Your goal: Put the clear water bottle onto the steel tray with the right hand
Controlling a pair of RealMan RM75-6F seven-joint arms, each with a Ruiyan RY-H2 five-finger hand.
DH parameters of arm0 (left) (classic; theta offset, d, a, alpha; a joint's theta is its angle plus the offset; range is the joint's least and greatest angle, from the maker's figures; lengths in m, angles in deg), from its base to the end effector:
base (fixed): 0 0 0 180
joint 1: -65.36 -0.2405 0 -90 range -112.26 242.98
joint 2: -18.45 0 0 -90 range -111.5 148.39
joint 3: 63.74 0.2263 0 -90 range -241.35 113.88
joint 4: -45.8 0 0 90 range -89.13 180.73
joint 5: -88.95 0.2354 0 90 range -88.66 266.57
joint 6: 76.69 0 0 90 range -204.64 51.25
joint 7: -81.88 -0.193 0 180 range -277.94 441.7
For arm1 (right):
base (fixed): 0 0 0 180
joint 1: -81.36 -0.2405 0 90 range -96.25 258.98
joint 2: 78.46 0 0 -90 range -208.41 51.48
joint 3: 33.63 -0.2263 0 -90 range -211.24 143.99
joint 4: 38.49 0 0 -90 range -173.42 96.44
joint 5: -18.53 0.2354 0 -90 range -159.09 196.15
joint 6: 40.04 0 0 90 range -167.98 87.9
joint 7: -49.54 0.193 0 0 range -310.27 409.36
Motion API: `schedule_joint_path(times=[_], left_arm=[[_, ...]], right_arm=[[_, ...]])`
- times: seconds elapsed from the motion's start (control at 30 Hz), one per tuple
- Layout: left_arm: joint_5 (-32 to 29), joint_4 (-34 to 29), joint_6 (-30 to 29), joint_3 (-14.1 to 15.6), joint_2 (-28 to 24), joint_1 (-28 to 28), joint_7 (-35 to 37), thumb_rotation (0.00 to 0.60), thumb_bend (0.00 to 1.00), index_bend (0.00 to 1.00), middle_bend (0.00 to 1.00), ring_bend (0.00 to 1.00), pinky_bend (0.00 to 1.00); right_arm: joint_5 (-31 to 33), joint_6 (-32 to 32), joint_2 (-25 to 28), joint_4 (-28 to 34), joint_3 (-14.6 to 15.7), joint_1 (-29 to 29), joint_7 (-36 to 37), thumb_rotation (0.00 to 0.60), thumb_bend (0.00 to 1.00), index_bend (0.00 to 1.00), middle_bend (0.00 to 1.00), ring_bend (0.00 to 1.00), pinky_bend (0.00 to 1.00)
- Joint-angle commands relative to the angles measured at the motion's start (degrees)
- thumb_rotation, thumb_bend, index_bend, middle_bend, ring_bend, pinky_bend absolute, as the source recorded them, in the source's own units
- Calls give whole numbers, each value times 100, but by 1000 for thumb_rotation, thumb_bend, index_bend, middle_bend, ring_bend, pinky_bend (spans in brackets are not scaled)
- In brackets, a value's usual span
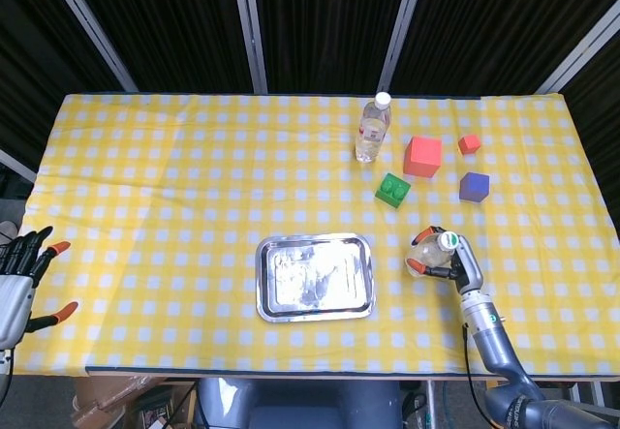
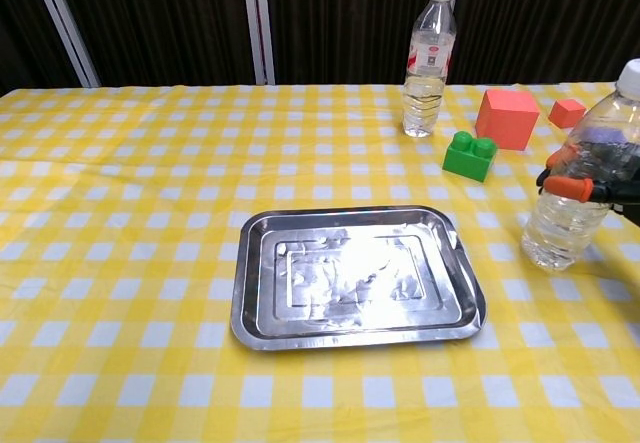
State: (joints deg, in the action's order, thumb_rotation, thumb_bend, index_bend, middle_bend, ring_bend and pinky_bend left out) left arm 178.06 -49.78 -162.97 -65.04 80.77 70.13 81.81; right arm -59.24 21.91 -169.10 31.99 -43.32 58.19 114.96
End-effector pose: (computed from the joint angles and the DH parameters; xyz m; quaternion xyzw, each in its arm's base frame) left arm -0.2769 0.2219 0.1210 -0.6075 -0.3847 -0.4035 0.5658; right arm -0.2527 -0.3407 -0.0267 0.2965 -0.7274 0.5856 0.2004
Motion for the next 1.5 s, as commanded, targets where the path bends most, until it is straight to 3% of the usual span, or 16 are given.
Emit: schedule_joint_path(times=[0.03, 0.47, 0.57, 0.8, 1.0, 1.27, 1.5], left_arm=[[-7, 0, 17, 4, 2, 7, -17, 600, 175, 180, 13, 0, 0], [-43, 43, 39, -17, 39, 31, -31, 600, 175, 181, 13, 0, 0], [-15, 46, 17, -9, 20, 26, 21, 600, 175, 181, 13, 0, 0], [4, 79, -5, -13, 11, 26, 108, 600, 175, 183, 13, 0, 0], [14, 71, 10, -2, 32, 36, 58, 600, 175, 185, 13, 0, 0], [-18, 87, 29, -11, 41, 45, 68, 600, 175, 186, 13, 0, 0], [5, 97, -2, -10, 43, 40, 79, 600, 176, 187, 13, 0, 0]], right_arm=[[-31, 144, 201, 329, -98, 15, -337, 600, 242, 1000, 804, 512, 118], [509, 102, 1172, 2367, -448, 67, -1654, 600, 242, 1000, 804, 522, 118], [693, 171, 1256, 2544, -460, 91, -2219, 600, 242, 1000, 804, 524, 118], [767, 323, 1464, 2978, -504, 184, -2683, 600, 241, 1000, 804, 524, 119], [659, 426, 1407, 3402, -307, 293, -3019, 600, 244, 1000, 804, 529, 118], [976, 298, 1128, 3794, -188, 233, -3634, 600, 267, 1000, 805, 540, 118], [1161, 138, 892, 3855, -239, 77, -3978, 600, 270, 1000, 804, 540, 118]])
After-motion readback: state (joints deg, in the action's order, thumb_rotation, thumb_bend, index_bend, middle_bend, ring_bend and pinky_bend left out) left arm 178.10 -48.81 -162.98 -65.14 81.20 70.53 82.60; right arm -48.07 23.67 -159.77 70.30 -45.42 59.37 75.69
